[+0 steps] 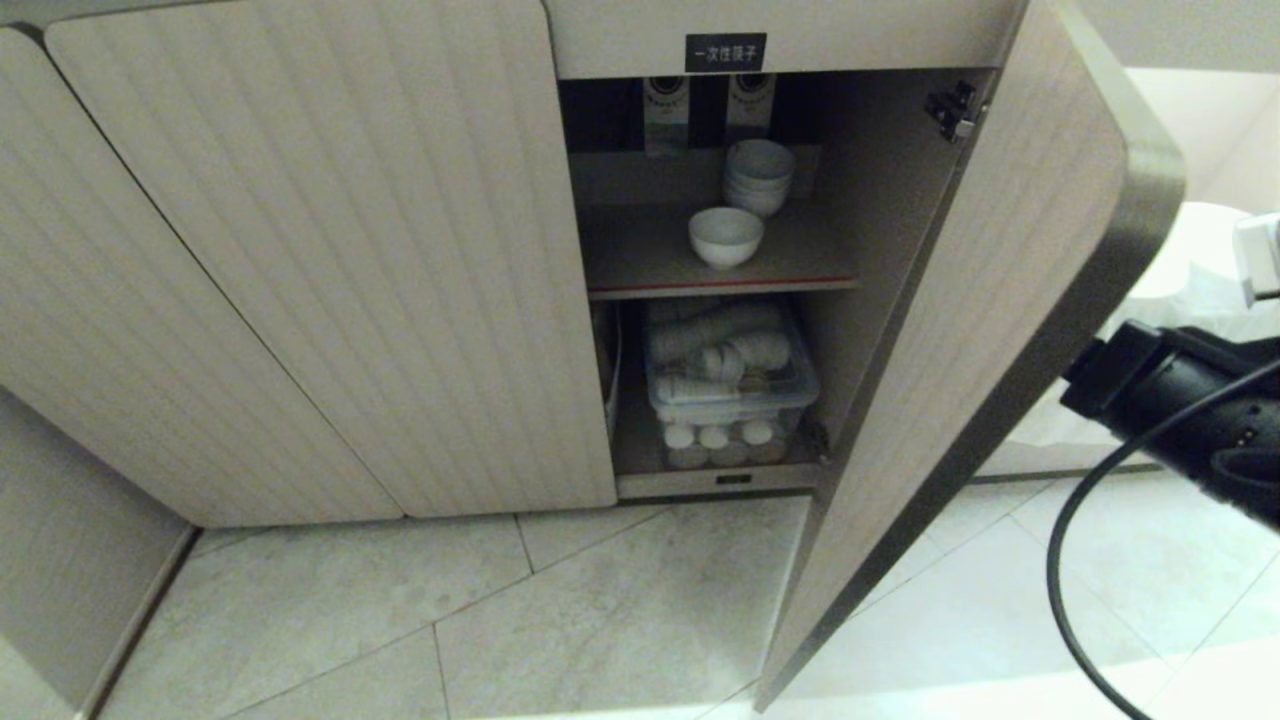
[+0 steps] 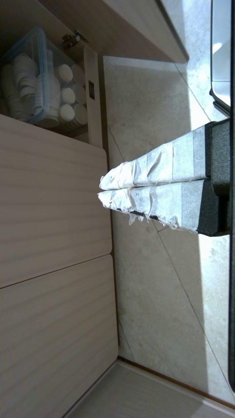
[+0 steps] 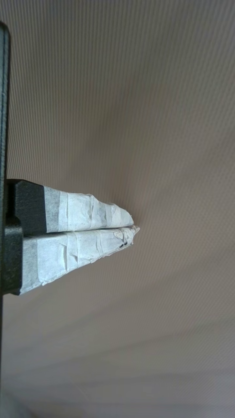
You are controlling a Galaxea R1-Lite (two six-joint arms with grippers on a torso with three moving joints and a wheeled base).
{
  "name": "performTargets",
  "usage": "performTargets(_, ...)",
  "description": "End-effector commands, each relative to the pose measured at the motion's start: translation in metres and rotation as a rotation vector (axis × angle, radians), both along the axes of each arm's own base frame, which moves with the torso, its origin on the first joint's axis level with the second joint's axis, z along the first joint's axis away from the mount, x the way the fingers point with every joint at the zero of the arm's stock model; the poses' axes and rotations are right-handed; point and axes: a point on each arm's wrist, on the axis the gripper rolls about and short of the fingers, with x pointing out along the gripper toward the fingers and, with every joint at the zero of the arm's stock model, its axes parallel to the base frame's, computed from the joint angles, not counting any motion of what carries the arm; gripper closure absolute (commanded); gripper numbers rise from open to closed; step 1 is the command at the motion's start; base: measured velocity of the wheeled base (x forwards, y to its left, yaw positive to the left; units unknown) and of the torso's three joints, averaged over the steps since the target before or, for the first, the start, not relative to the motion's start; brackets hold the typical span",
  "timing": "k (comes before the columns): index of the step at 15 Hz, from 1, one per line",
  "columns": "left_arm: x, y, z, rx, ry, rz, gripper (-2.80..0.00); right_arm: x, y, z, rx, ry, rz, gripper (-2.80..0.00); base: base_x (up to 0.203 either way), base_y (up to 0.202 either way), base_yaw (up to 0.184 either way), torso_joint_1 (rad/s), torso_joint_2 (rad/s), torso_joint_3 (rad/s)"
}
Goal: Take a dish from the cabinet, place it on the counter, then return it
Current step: Close the cabinet door
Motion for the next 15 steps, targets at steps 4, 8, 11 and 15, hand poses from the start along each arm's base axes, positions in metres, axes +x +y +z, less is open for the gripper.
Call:
performTargets(4, 0.0, 0.0, 0.0, 0.0, -0.001, 0.0, 0.0, 0.029, 0.012, -0.016, -0.099, 0.014, -0.006, 0.0, 0.0, 0.0, 0.0, 0.0, 0.0, 0.0)
performTargets(8, 0.0, 0.0, 0.0, 0.0, -0.001, 0.0, 0.0, 0.032, 0.012, -0.023, -0.146, 0.023, -0.017, 0.0, 0.0, 0.0, 0.0, 0.0, 0.0, 0.0)
performTargets(11, 0.0, 0.0, 0.0, 0.0, -0.001, 0.0, 0.0, 0.038, 0.014, -0.032, -0.187, 0.029, -0.021, 0.0, 0.0, 0.0, 0.0, 0.0, 0.0, 0.0)
performTargets(15, 0.0, 0.0, 0.0, 0.0, -0.001, 0.0, 0.0, 0.038, 0.014, -0.031, -0.191, 0.026, -0.057, 0.0, 0.0, 0.0, 0.0, 0.0, 0.0, 0.0)
